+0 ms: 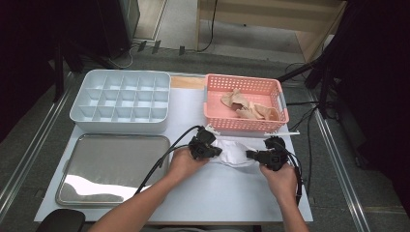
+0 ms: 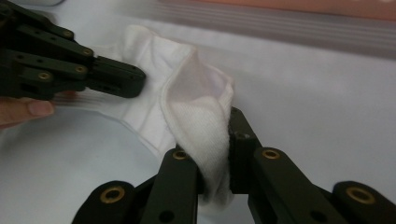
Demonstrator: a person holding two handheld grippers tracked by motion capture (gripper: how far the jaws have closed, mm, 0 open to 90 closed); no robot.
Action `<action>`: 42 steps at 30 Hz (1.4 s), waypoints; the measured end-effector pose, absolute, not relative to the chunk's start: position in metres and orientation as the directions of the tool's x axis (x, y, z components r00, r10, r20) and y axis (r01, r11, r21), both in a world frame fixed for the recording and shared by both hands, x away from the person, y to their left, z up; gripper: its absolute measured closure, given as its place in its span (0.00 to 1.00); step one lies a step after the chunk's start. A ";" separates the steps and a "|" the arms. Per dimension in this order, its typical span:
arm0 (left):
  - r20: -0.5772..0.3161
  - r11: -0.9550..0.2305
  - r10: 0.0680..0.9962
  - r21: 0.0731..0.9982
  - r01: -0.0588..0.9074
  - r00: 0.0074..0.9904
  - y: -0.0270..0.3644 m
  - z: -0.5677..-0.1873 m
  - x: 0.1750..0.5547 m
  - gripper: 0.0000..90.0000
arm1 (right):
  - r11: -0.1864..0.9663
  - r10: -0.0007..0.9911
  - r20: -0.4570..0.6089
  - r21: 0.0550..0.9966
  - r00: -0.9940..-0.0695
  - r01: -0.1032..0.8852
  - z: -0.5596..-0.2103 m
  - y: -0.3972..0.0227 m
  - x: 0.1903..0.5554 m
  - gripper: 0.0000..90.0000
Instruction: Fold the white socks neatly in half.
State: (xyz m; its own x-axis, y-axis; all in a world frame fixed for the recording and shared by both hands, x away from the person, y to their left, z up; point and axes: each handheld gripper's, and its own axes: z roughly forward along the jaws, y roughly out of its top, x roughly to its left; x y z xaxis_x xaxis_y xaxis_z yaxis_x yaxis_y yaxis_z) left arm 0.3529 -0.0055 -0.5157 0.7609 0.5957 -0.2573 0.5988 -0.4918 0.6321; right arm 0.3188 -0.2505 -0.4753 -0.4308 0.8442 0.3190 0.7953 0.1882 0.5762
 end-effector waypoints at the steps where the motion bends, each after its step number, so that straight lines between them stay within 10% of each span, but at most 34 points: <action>1: -0.257 -0.492 0.596 0.632 0.599 0.761 -0.005 -0.516 0.353 1.00 | 0.188 0.840 0.323 0.580 -0.436 0.793 -0.473 -0.249 0.319 0.94; 42: -0.235 -0.439 0.657 0.653 0.617 0.716 0.086 -0.471 0.349 0.98 | 0.328 0.744 0.330 0.578 -0.581 0.747 -0.451 -0.163 0.326 0.94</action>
State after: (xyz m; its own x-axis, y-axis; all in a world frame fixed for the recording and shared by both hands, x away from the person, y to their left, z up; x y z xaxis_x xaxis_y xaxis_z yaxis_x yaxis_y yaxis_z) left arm 0.3487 0.0863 -0.4715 0.7163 0.6569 -0.2353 0.6173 -0.4394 0.6525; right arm 0.3259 -0.1626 -0.4514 -0.5812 0.7440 0.3297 0.7474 0.3276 0.5780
